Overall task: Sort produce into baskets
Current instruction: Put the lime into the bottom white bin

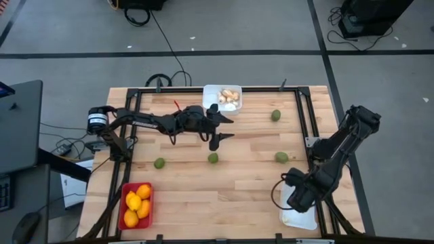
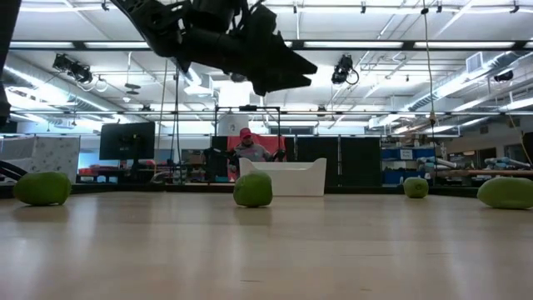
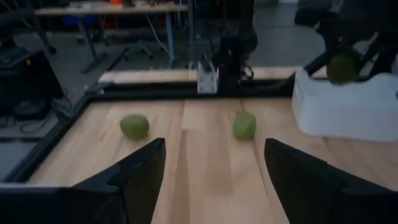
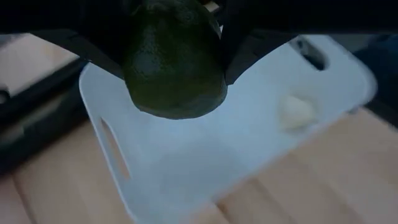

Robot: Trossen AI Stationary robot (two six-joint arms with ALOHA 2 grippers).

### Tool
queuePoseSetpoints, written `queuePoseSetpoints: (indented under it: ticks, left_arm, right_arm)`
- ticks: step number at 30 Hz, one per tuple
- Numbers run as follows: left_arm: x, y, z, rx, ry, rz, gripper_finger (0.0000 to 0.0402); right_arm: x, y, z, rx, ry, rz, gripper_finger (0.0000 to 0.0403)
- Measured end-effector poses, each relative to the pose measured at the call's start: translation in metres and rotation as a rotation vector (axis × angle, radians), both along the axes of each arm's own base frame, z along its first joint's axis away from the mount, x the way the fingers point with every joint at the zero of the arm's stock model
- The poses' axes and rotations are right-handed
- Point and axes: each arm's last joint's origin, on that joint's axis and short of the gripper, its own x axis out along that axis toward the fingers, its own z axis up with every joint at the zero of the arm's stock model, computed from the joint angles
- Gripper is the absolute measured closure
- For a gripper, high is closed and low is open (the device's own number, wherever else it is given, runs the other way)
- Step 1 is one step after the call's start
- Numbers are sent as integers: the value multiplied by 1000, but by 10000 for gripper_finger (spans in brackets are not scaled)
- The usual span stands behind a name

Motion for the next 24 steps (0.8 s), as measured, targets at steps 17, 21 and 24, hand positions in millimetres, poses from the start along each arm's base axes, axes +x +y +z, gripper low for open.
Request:
queuePoseSetpoints:
  ticks: [17, 21, 24]
  left_arm:
    - [5, 4, -11, 4, 7, 14, 122]
    - [5, 4, -11, 4, 7, 14, 122]
    - [5, 4, -11, 4, 7, 14, 122]
  right_arm:
    - [-20, -7, -42, -76, 134, -29, 94]
    - [-12, -11, -36, -102, 88, -52, 84]
    - [-1, -13, -27, -138, -25, -32, 86]
